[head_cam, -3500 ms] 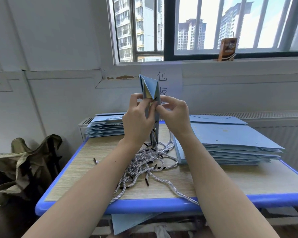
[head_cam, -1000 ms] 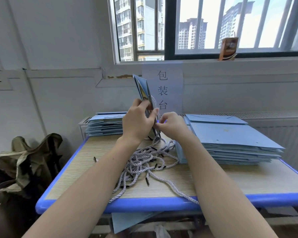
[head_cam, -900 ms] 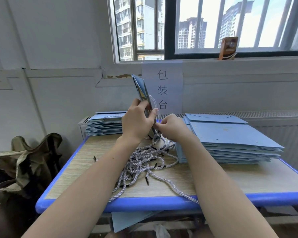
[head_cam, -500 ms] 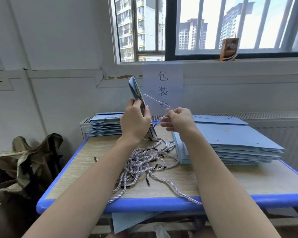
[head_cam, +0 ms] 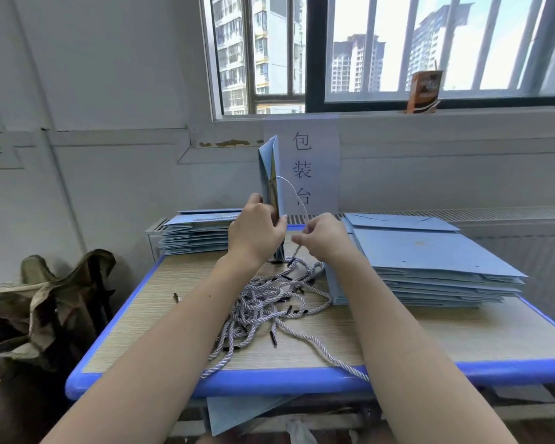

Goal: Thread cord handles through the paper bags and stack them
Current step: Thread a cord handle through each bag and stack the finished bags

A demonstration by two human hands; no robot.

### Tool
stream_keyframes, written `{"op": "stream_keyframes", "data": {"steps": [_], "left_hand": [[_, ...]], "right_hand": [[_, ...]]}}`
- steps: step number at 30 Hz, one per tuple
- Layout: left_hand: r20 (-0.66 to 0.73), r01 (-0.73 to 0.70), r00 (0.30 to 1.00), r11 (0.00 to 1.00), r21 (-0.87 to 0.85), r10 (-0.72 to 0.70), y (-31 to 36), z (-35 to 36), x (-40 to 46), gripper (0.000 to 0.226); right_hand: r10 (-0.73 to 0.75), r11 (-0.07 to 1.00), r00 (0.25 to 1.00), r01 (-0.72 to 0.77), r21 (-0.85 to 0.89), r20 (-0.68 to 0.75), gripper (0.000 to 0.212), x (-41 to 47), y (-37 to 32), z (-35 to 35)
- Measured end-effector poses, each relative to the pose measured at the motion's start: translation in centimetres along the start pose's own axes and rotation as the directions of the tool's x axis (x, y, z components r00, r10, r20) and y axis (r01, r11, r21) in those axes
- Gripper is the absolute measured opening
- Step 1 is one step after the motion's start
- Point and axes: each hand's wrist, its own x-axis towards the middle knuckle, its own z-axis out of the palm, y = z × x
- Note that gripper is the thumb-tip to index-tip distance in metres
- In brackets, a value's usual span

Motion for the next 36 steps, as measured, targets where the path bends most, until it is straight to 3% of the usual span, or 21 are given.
{"op": "stream_keyframes", "data": {"steps": [3,6,13,19,23,30,36], "left_hand": [[0.044,0.021,0.999,1.0,0.022,-0.022,0.1,0.0,-0.1,0.035],[0.05,0.038,0.998,0.999,0.012,-0.039,0.2,-0.2,-0.1,0.034],[0.098,0.092,0.991,0.996,0.017,-0.094,0.0,0.1,-0.1,0.015],[0.073,0.136,0.987,0.988,0.075,-0.142,0.0,0.3,-0.3,0.016],[0.033,0.149,0.988,0.987,0.062,-0.151,0.0,0.2,-0.4,0.018],[0.01,0.118,0.993,0.992,0.039,-0.119,-0.2,0.6,-0.1,0.023],[0.011,0.116,0.993,0.993,-0.002,-0.116,-0.4,0.7,0.1,0.028]], "right_hand": [[0.032,0.986,0.992,-0.011,-0.163,0.126,0.025,-0.4,-0.1,0.2],[0.041,0.978,0.985,-0.005,-0.207,0.169,0.016,-0.6,-0.3,0.3],[0.063,0.993,0.998,-0.063,0.103,0.01,0.01,-0.5,-0.7,-0.1],[0.007,0.988,0.997,0.006,0.154,-0.082,0.006,-1.0,-1.0,-0.4],[-0.003,0.983,0.996,0.019,0.184,-0.087,0.02,-1.1,-1.1,-0.6],[-0.01,0.974,0.995,0.031,0.223,-0.095,0.004,-1.2,-1.1,-0.6],[0.025,0.952,0.999,-0.013,0.306,-0.033,0.019,-1.0,-1.0,-0.5]]}}
